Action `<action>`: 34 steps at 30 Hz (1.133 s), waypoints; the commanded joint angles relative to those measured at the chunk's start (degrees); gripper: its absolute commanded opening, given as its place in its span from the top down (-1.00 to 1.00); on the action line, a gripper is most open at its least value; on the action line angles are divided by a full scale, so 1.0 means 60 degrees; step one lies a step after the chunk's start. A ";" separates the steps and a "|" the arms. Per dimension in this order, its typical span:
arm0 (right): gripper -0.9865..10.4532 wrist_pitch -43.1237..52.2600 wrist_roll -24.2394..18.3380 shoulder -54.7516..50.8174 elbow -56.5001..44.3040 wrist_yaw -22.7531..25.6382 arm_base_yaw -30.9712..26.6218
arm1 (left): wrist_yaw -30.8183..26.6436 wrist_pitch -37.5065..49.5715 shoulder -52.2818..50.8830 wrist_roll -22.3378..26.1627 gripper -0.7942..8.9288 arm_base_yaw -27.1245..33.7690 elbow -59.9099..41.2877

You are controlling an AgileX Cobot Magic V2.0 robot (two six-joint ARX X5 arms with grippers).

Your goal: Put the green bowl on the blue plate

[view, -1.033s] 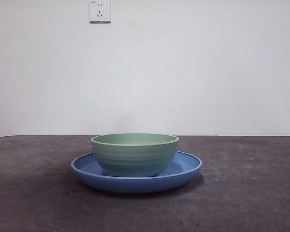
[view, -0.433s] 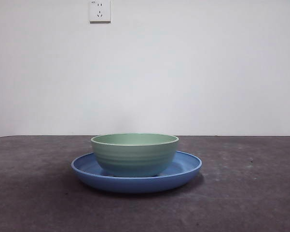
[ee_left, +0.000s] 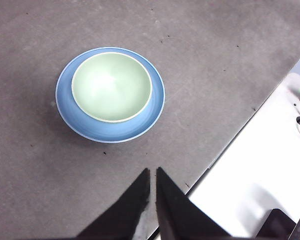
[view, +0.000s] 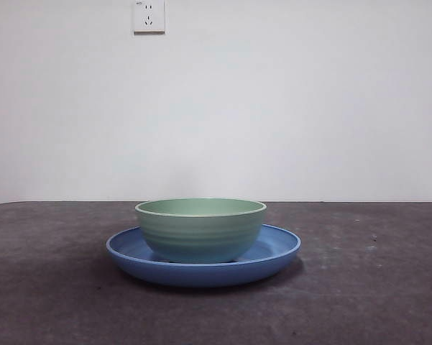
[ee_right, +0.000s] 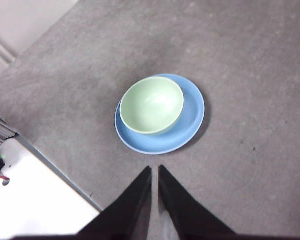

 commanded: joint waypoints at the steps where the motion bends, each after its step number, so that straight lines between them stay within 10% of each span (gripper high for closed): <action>1: 0.80 0.0168 -0.0073 0.0040 0.0200 -0.0025 0.0058 | -0.0022 0.0128 0.0051 -0.0040 0.80 -0.0087 0.0113; 12: 0.80 0.0415 -0.0073 0.0040 0.0200 -0.0025 0.0058 | 0.0029 0.0171 -0.0018 -0.0040 0.80 0.0543 0.0113; 24: 0.80 0.0477 -0.0073 0.0040 0.0200 -0.0025 0.0058 | 0.0044 0.0747 -0.1166 -0.0040 0.80 0.4524 -0.0543; 34: 0.80 0.0477 -0.0073 0.0036 0.0200 -0.0025 0.0058 | 0.0036 0.4164 -0.3402 0.0579 0.80 0.6943 -0.4623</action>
